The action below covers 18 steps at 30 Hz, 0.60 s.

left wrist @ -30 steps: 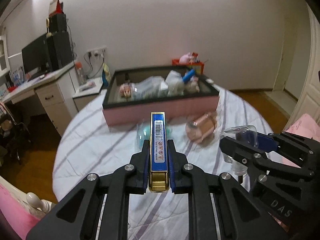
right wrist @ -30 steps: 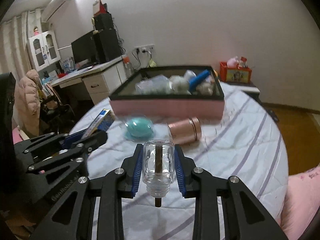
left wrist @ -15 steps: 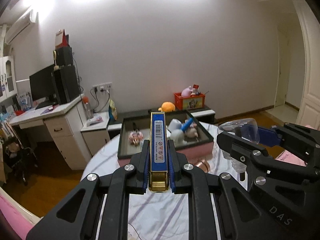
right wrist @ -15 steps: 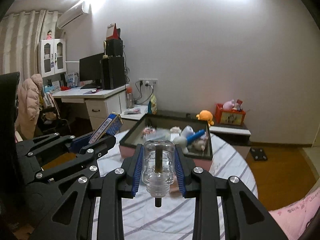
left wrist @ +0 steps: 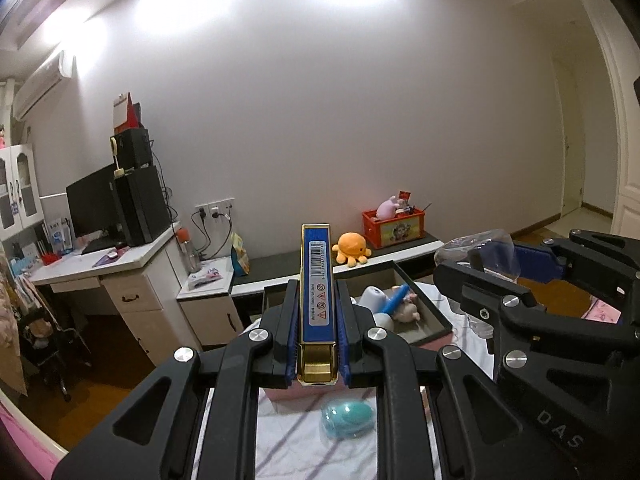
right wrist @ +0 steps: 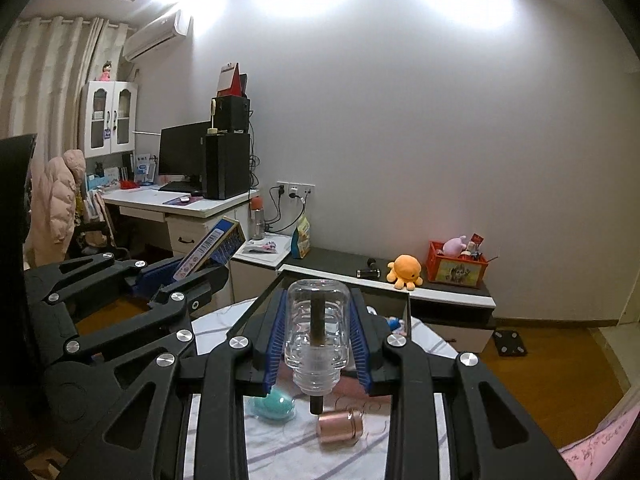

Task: Organize rigid objects
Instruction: 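Lift blue-gold box with left tool while right tool lifts bottle, carrying both over box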

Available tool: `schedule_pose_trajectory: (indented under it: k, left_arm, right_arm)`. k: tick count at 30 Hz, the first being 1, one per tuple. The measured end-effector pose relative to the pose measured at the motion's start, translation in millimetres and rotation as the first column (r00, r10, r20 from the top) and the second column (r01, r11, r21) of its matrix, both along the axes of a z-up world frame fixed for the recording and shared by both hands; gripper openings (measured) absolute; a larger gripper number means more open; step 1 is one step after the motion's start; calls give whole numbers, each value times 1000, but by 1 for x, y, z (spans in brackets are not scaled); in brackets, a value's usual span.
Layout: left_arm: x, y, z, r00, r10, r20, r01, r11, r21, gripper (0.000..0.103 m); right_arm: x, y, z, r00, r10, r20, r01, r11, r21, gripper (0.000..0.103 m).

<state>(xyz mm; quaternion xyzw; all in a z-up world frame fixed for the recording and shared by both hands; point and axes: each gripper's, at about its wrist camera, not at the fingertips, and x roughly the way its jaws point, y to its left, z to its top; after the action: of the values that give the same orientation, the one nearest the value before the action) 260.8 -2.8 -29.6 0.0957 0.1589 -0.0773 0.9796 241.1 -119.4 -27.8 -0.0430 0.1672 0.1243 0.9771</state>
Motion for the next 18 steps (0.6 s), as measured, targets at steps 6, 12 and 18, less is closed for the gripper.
schedule_pose_trajectory:
  k: [6, 12, 18]
  left_arm:
    - [46, -6, -7, 999, -2, -36, 3, 1000, 17, 15]
    - [107, -12, -23, 995, 0, -104, 4, 999, 40, 15]
    - [173, -12, -54, 979, 2, -204, 8, 999, 46, 15]
  right_arm:
    - [38, 0, -4, 1000, -2, -21, 2, 1000, -18, 31]
    - [92, 6, -12, 998, -8, -64, 3, 998, -66, 31]
    - [158, 12, -37, 988, 9, -154, -23, 996, -91, 31]
